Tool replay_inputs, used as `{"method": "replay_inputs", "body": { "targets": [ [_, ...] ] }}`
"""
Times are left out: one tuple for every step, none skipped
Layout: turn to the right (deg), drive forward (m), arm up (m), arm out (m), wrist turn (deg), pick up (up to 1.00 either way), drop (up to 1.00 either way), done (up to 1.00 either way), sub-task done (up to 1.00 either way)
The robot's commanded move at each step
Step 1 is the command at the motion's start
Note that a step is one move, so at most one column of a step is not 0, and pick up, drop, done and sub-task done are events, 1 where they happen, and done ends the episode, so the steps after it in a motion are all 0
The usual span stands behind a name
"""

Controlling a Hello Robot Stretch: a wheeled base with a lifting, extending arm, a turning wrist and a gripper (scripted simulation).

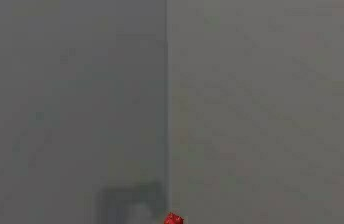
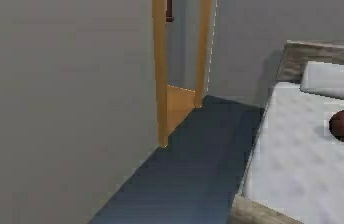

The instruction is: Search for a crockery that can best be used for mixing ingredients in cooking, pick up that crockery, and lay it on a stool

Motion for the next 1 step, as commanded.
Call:
{"method": "replay_inputs", "body": {
  "targets": [
    [45.0,0.00,0.00,0.00,0.0,0.00,0.00,0.00,0.00]
  ]
}}
